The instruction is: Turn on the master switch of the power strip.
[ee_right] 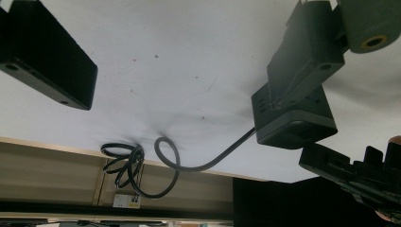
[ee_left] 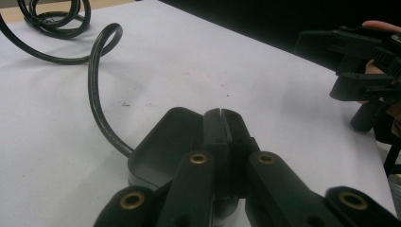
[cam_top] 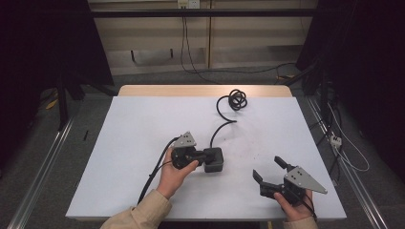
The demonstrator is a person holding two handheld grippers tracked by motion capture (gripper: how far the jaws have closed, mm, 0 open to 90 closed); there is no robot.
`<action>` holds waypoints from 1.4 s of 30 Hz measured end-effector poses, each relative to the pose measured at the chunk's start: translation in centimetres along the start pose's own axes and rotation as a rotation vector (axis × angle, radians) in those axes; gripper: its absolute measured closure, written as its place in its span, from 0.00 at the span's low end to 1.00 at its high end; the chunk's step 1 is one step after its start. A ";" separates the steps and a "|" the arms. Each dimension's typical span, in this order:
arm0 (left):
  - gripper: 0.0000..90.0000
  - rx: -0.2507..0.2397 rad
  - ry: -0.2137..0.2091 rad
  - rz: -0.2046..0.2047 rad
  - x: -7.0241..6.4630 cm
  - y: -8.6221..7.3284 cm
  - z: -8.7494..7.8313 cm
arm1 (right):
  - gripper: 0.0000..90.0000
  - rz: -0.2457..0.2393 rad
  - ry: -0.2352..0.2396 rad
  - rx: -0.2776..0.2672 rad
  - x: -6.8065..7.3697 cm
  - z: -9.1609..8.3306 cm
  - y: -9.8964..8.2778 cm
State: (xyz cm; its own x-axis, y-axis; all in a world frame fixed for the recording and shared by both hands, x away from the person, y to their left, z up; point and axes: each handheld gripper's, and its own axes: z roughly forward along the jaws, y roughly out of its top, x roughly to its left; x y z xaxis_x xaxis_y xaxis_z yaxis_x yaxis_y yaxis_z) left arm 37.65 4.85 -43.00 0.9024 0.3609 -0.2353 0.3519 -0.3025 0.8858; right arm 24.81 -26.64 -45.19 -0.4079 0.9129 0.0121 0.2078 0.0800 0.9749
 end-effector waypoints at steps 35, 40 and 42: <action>1.00 0.018 0.025 0.037 -0.2 -0.2 0.2 | 0.10 0.000 0.001 -0.001 0.1 0.0 0.0; 1.00 0.018 0.024 0.025 -0.4 -0.2 0.3 | 0.10 0.002 0.001 0.000 0.1 0.0 0.0; 1.00 0.020 0.029 0.029 -0.4 -0.2 0.3 | 0.10 0.001 0.002 -0.001 0.1 0.0 0.0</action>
State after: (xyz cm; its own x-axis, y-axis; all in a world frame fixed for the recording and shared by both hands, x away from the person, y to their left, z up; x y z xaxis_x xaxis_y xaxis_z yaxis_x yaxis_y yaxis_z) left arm 37.25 4.52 -43.23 0.9047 0.3773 -0.1978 0.3310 -0.3303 0.8839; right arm 24.79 -26.56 -45.19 -0.4096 0.9122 0.0138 0.2077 0.0785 0.9750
